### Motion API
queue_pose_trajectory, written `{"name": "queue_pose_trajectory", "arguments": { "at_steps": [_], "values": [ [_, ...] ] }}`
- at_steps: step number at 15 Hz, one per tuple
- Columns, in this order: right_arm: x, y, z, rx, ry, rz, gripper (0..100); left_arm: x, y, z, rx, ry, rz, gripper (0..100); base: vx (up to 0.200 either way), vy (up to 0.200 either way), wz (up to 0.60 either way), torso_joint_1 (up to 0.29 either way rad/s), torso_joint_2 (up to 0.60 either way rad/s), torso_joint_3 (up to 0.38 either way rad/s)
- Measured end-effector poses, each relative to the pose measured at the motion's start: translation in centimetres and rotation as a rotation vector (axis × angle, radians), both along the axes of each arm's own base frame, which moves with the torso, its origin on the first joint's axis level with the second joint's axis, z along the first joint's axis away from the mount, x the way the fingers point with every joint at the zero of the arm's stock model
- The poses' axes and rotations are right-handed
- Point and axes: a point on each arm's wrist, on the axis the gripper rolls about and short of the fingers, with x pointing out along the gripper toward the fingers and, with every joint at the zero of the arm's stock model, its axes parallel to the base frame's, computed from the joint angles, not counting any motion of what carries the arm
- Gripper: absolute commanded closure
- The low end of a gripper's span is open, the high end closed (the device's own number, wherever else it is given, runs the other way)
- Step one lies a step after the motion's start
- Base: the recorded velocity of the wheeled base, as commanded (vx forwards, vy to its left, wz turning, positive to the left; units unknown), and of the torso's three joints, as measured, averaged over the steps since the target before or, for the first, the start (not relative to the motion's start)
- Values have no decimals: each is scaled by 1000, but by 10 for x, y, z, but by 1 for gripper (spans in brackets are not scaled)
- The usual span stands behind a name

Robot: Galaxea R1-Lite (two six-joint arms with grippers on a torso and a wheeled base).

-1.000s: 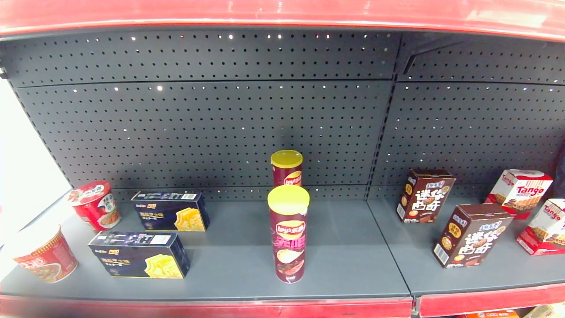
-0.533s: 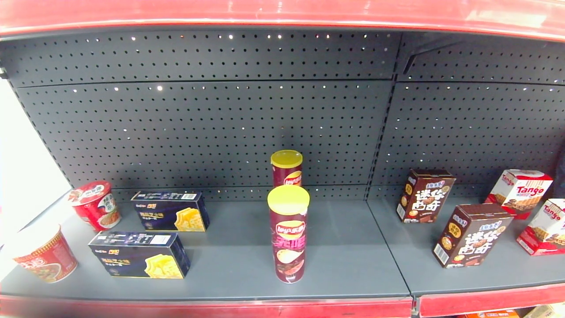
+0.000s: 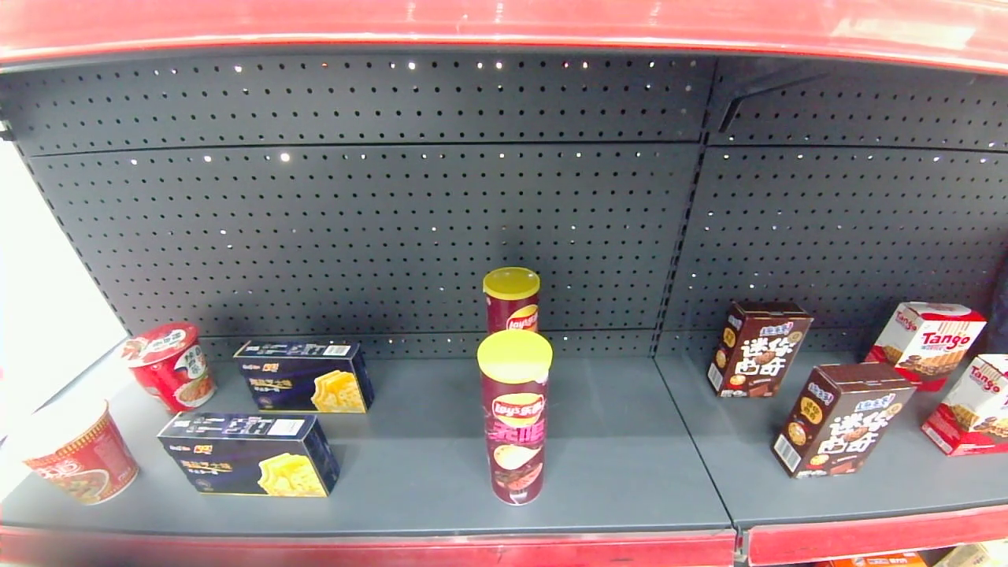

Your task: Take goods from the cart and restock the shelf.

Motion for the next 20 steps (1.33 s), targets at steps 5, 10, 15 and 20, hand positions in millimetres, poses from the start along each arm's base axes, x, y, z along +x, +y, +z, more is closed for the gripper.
{"name": "queue_pose_trajectory", "arguments": {
  "at_steps": [5,10,15,20],
  "values": [
    [0,0,0,0,0,2,0,0,0,0,-3,0,5,0,0,0,0,0,0,0],
    [0,0,0,0,0,4,0,0,0,0,1,0,3,0,-40,0,0,0,1,0],
    [0,0,0,0,-1,3,0,0,0,0,0,-1,3,0,-80,0,0,0,2,-1],
    [0,0,0,2,0,0,0,0,0,0,0,1,3,0,0,0,360,7,-1,4]
  ]
}}
